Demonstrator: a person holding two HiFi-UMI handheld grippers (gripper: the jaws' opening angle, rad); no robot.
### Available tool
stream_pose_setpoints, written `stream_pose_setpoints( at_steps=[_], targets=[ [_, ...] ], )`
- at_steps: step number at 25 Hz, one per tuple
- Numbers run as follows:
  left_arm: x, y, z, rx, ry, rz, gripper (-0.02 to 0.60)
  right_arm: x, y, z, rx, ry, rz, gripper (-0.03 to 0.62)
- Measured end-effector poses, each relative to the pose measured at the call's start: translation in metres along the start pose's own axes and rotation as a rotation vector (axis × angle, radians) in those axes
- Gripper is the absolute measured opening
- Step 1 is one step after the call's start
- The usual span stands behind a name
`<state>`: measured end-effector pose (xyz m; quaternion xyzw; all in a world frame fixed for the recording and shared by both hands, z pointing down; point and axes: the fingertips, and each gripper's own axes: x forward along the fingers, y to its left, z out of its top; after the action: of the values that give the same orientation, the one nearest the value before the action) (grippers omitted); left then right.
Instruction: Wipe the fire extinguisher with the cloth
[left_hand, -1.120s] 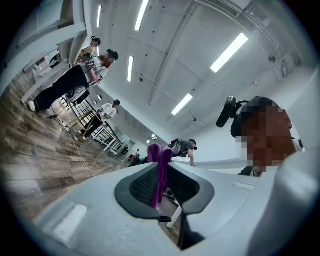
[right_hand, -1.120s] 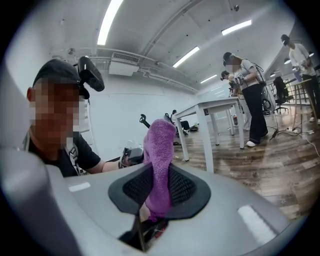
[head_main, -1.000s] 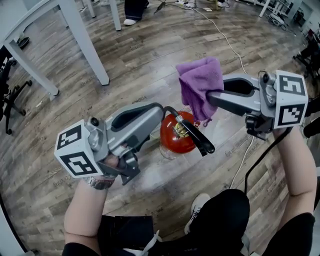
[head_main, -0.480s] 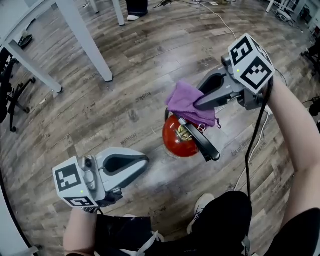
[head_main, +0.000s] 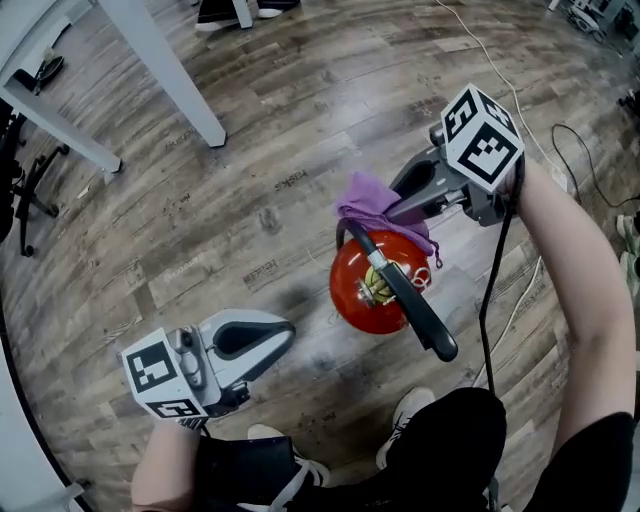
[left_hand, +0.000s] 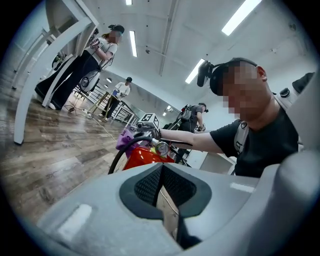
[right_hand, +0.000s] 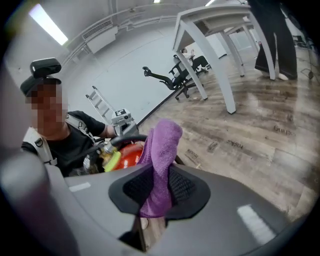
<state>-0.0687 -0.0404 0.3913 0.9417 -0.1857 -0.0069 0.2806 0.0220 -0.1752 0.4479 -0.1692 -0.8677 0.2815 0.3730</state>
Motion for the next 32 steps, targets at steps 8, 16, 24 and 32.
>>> stream_pose_setpoints(
  at_steps=[8,16,24,32],
  targets=[
    [-0.015,0.027,-0.020,-0.107,0.015,0.085,0.002,0.089,-0.094,-0.107,0.155,0.068,0.012,0.067],
    [-0.027,0.032,-0.031,-0.125,0.042,0.156,0.002,0.171,-0.185,-0.203,0.333,-0.006,-0.124,0.069],
    [-0.022,0.032,-0.036,-0.133,0.044,0.152,0.002,0.170,-0.191,-0.206,0.406,-0.117,-0.161,0.069],
    [-0.015,0.022,-0.039,-0.108,0.053,0.080,0.002,0.059,-0.076,-0.094,0.220,-0.462,-0.062,0.071]
  ],
)
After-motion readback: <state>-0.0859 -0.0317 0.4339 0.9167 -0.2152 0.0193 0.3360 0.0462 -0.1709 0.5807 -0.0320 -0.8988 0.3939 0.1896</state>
